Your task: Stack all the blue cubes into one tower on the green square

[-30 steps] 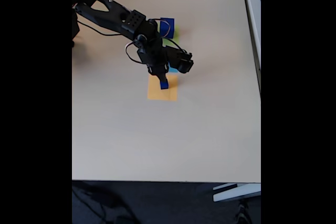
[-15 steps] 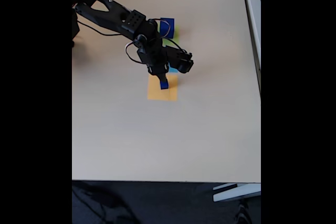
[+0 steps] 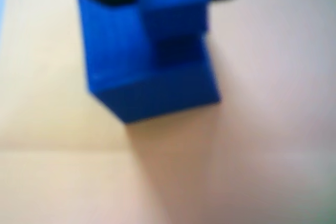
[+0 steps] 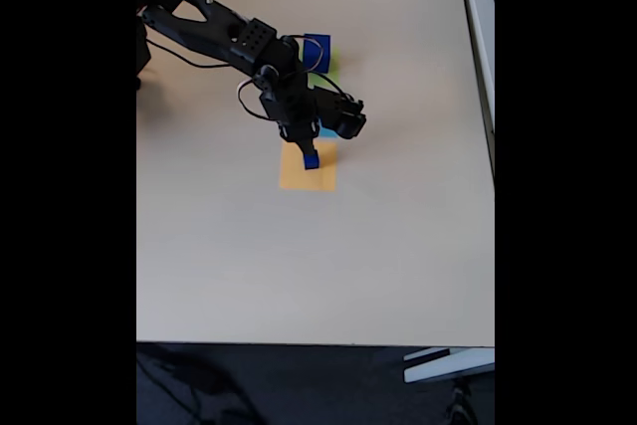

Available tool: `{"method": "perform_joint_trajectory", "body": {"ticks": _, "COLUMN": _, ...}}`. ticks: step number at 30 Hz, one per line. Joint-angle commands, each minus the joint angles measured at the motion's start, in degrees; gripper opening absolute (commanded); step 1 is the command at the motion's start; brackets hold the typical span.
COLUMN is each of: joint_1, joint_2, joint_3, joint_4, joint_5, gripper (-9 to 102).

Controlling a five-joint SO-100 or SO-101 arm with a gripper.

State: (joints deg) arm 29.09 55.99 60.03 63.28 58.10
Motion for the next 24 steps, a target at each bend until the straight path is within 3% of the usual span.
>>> {"method": "perform_joint_trajectory", "body": {"ticks": 1, "joint_1": -0.3, "joint_2": 5.2, "joint_3": -4.1, "joint_4": 0.2, "joint_5": 1.1, "gripper": 0}}
{"method": "perform_joint_trajectory", "body": {"ticks": 24, "joint_1": 1.4, "joint_2": 4.3, "joint_3": -5.2, "joint_4": 0.0, "joint_5": 0.7, "gripper": 0}}
